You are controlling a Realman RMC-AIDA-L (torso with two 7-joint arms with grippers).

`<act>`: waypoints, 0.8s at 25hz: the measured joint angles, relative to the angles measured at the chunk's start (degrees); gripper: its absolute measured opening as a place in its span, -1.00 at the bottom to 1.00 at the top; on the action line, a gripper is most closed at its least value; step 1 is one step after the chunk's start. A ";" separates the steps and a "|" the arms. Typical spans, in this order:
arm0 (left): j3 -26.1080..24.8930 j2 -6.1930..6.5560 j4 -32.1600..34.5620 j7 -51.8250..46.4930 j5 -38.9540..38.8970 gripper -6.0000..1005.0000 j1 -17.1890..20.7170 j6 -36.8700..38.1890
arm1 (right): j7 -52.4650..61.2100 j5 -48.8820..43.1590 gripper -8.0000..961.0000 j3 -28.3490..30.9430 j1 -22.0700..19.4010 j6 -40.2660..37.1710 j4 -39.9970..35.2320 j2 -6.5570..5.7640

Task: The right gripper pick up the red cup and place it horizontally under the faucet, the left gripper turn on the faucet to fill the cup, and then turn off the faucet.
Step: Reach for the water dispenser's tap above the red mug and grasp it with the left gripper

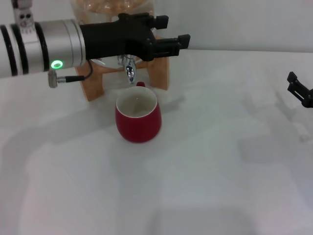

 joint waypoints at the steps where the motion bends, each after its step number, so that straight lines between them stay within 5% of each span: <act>1: -0.91 0.00 1.00 -2.50 2.94 0.53 -1.00 -1.35 | 0.02 -0.02 0.82 0.00 0.08 0.00 0.00 0.04; 15: -6.31 0.34 3.55 -17.60 21.86 0.53 -7.81 -6.33 | 0.04 -0.40 0.82 -0.01 0.25 0.00 0.09 0.23; 20: -6.31 -0.48 3.33 -19.76 27.34 0.53 -9.26 -6.76 | 0.04 -0.43 0.82 -0.10 0.25 0.00 0.20 0.26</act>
